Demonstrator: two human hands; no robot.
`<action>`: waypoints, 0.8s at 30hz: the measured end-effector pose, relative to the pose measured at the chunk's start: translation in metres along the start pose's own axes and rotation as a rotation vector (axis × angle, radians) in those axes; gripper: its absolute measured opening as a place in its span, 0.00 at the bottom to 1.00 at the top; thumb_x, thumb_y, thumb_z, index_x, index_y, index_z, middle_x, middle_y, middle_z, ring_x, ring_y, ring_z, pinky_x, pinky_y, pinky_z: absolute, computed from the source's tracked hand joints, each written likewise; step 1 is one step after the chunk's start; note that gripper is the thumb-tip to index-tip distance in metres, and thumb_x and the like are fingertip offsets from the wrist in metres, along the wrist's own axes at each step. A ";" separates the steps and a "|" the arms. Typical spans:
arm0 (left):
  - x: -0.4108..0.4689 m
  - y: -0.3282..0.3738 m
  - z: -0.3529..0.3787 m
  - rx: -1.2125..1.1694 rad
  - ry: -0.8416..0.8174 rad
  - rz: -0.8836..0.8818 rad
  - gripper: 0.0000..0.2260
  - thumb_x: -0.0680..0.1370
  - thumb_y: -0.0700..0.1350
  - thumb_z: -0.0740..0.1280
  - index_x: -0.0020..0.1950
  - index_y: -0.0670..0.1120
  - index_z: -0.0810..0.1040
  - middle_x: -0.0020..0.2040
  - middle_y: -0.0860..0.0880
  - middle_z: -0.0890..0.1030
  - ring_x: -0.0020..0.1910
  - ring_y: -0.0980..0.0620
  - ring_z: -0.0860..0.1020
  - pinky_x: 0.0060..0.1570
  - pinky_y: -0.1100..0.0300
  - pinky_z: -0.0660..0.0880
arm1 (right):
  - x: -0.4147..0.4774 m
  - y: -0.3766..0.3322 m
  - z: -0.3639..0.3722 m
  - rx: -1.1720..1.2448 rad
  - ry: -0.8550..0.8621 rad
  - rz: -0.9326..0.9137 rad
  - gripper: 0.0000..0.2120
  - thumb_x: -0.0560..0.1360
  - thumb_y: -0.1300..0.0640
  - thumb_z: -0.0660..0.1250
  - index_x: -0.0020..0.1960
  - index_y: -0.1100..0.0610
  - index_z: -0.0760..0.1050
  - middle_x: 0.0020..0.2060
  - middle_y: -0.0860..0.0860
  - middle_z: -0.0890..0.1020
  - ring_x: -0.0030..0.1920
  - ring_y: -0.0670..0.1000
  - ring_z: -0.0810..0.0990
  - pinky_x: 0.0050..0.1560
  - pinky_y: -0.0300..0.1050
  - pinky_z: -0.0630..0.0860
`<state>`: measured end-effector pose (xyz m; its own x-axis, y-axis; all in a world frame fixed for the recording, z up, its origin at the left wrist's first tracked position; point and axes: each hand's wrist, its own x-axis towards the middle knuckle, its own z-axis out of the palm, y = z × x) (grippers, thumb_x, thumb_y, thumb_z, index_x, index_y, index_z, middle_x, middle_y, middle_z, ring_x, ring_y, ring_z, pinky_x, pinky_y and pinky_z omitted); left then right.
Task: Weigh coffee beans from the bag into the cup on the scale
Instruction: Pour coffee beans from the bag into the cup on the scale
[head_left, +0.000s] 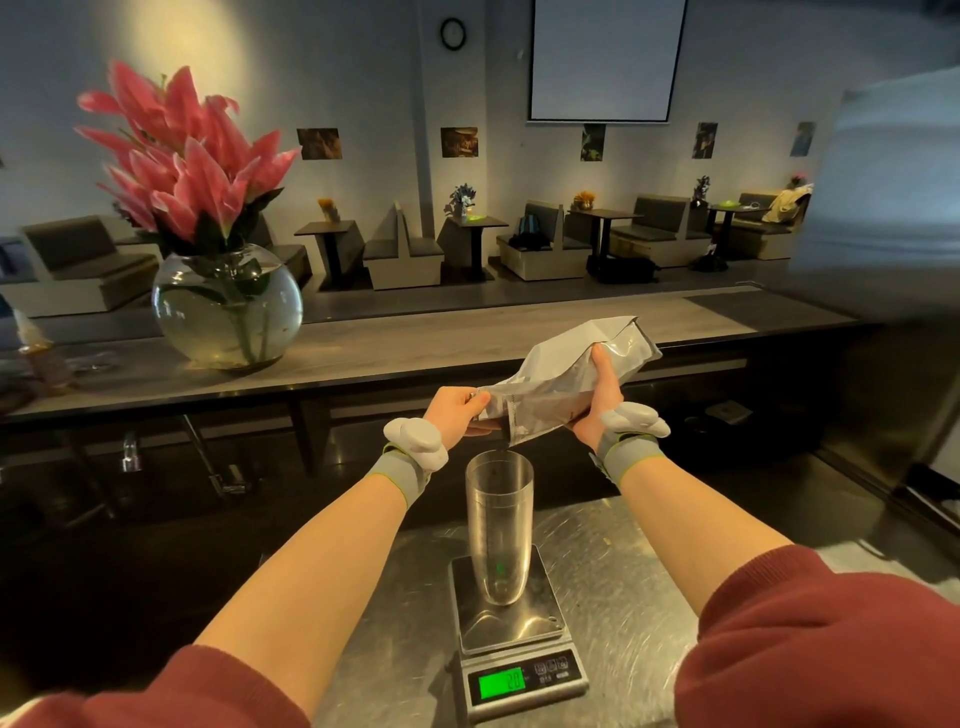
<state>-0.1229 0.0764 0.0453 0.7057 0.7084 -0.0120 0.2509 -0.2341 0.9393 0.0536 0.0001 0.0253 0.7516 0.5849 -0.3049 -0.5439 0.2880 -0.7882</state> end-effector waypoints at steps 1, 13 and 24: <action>0.000 0.000 0.000 0.018 0.001 -0.001 0.15 0.81 0.43 0.57 0.64 0.38 0.73 0.64 0.37 0.76 0.59 0.39 0.79 0.60 0.49 0.76 | 0.000 0.000 -0.001 0.000 0.007 -0.001 0.51 0.58 0.30 0.71 0.75 0.47 0.56 0.67 0.54 0.71 0.65 0.60 0.72 0.66 0.64 0.70; -0.001 0.000 0.002 0.078 0.011 -0.001 0.16 0.81 0.44 0.57 0.64 0.39 0.72 0.63 0.38 0.76 0.60 0.40 0.78 0.60 0.50 0.77 | -0.002 -0.002 -0.001 -0.036 0.061 -0.021 0.48 0.62 0.31 0.69 0.76 0.47 0.55 0.68 0.54 0.70 0.66 0.59 0.71 0.67 0.64 0.69; 0.000 -0.001 0.003 0.038 0.034 -0.003 0.15 0.80 0.43 0.58 0.63 0.38 0.73 0.63 0.38 0.77 0.59 0.39 0.79 0.59 0.48 0.77 | -0.007 -0.004 0.003 -0.058 0.076 -0.023 0.49 0.61 0.30 0.69 0.75 0.47 0.55 0.68 0.54 0.70 0.66 0.59 0.71 0.68 0.63 0.69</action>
<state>-0.1216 0.0744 0.0437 0.6821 0.7312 -0.0026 0.2783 -0.2562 0.9257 0.0499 -0.0028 0.0321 0.7914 0.5183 -0.3242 -0.5050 0.2552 -0.8245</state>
